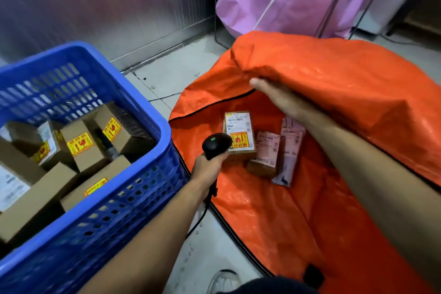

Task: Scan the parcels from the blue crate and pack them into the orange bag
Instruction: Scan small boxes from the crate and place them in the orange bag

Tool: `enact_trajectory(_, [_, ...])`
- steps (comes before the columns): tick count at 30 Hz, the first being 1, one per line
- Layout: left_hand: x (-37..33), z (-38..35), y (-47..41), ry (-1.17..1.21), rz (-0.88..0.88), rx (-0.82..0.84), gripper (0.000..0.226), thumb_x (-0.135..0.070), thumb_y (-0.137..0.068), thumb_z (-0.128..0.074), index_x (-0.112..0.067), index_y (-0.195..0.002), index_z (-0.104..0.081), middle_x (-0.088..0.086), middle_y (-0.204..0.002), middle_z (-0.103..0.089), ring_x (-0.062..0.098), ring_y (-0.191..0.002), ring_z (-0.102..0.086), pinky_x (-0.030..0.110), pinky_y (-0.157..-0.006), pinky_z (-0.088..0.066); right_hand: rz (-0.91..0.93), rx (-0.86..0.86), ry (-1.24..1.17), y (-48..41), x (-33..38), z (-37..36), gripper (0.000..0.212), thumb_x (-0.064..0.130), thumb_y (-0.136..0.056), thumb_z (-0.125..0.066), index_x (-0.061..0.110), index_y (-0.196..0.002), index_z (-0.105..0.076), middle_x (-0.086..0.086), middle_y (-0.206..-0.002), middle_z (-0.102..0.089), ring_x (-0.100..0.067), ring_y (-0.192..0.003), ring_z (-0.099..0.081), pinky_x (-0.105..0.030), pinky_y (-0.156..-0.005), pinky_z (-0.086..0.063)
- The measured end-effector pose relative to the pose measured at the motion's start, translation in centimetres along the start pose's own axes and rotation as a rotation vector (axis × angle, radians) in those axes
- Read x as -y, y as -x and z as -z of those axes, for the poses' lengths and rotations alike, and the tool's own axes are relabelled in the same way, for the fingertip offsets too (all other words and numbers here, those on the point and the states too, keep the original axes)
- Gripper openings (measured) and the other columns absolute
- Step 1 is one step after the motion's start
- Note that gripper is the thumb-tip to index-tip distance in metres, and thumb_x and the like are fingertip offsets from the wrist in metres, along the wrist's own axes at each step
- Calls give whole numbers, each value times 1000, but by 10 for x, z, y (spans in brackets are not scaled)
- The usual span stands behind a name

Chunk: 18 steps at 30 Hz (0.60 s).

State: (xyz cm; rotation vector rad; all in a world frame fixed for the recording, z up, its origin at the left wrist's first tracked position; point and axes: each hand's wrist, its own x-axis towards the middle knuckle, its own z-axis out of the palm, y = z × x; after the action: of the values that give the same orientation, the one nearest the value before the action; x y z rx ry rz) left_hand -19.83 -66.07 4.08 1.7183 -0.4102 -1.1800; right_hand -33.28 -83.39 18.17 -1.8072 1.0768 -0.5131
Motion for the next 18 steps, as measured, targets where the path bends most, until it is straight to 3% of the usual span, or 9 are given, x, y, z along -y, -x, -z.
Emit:
enact_trajectory(2, [5, -1, -6, 19, 44, -10, 25, -37, -92, -75, -24, -111, -65, 1, -103, -69, 26, -106, -61, 38, -94, -46, 22, 142, 141, 9, -13, -12, 60, 45, -98, -64, 25, -150, -43, 0, -157, -44, -13, -141, -43, -28, -123, -25])
enact_trajectory(4, [10, -2, -13, 53, 94, -18, 41, -45, -84, -78, -19, -113, -68, 4, -104, -70, 27, -104, -62, 40, -95, -48, -57, 210, 249, 14, -48, -21, 69, 35, -99, -65, 12, -156, -33, -6, -159, -39, -20, -146, -37, -9, -109, -20])
enact_trajectory(5, [12, -3, -17, 63, 120, -16, 51, -50, -77, -80, -17, -115, -71, 4, -103, -72, 27, -102, -63, 39, -92, -48, -26, 233, 298, 20, -61, -25, 76, 35, -98, -68, 10, -157, -28, -6, -160, -36, -19, -147, -34, -7, -105, -17])
enact_trajectory(7, [15, -6, -24, 77, 145, -29, 58, -52, -67, -80, -20, -115, -75, 4, -100, -75, 28, -99, -66, 37, -86, -50, 22, 205, 374, 25, -78, -24, 100, 59, -87, -71, 17, -161, -19, 0, -165, -28, -17, -151, -29, -21, -121, -16])
enact_trajectory(9, [15, -14, -32, 42, 141, -29, 50, -47, -70, -80, -20, -112, -76, 7, -104, -77, 30, -100, -68, 35, -81, -49, 18, 221, 359, 19, -104, -19, 112, 80, -77, -65, 25, -161, -17, 4, -166, -28, -15, -151, -32, -39, -126, -25])
enact_trajectory(11, [6, -24, -39, 14, 109, 34, 35, -39, -81, -78, -21, -110, -76, 5, -107, -76, 29, -97, -65, 36, -80, -45, 11, 197, 407, 22, -111, -9, 94, 56, -89, -70, 17, -160, -23, 8, -159, -32, -10, -147, -31, -24, -122, -20])
enact_trajectory(14, [-13, -37, -46, -18, 86, 198, 17, -30, -92, -74, -26, -108, -77, 0, -110, -76, 24, -105, -69, 45, -96, -54, -64, 193, 359, 22, -118, -7, 65, 21, -99, -66, 4, -154, -35, -2, -143, -46, -13, -137, -39, -2, -100, -16])
enact_trajectory(16, [-20, -38, -46, -55, 88, 228, 17, -31, -91, -75, -24, -106, -76, 1, -112, -77, 22, -110, -70, 46, -101, -53, -55, 233, 323, 22, -117, -14, 60, 20, -101, -64, 4, -152, -38, 0, -142, -45, -13, -135, -41, 4, -96, -20])
enact_trajectory(18, [-19, -31, -46, -68, 84, 217, 17, -32, -90, -76, -23, -104, -75, 2, -111, -75, 21, -108, -69, 43, -95, -54, 37, 264, 384, 19, -126, -25, 73, 31, -97, -68, 8, -156, -32, 3, -150, -39, -14, -144, -35, -5, -108, -19])
